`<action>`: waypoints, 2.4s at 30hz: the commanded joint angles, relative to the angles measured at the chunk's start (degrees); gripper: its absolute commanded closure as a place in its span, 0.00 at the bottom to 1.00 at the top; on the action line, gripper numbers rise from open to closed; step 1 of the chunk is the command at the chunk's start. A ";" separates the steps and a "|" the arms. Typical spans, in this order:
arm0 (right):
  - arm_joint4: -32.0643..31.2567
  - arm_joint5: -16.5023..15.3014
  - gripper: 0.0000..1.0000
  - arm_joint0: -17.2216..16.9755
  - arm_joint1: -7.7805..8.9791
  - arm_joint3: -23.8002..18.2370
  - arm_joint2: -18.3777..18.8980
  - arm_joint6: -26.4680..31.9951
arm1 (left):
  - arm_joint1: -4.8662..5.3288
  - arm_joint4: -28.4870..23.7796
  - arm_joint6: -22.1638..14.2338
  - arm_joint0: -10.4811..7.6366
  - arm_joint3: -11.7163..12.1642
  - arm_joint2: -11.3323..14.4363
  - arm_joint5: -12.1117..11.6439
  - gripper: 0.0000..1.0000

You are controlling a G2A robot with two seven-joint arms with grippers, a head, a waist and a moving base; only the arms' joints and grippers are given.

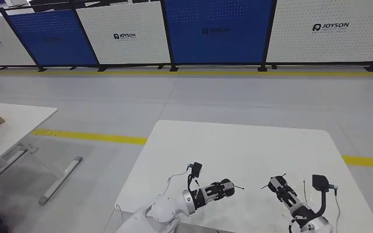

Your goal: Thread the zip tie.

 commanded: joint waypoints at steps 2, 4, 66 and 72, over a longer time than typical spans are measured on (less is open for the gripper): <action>0.08 -0.09 1.00 -0.05 0.00 -0.01 0.04 -0.08 | 0.00 0.02 0.02 0.01 -0.01 0.01 0.00 1.00; 0.08 -0.09 1.00 -0.05 0.00 -0.01 0.04 -0.08 | 0.00 0.02 0.02 0.01 -0.01 0.01 0.00 1.00; -7.27 -10.02 1.00 -6.74 -1.32 0.40 -2.75 -10.25 | 0.00 0.02 0.02 0.01 -0.01 0.01 0.00 1.00; -7.27 -10.02 1.00 -6.74 -1.32 0.40 -2.75 -10.25 | 0.00 0.02 0.02 0.01 -0.01 0.01 0.00 1.00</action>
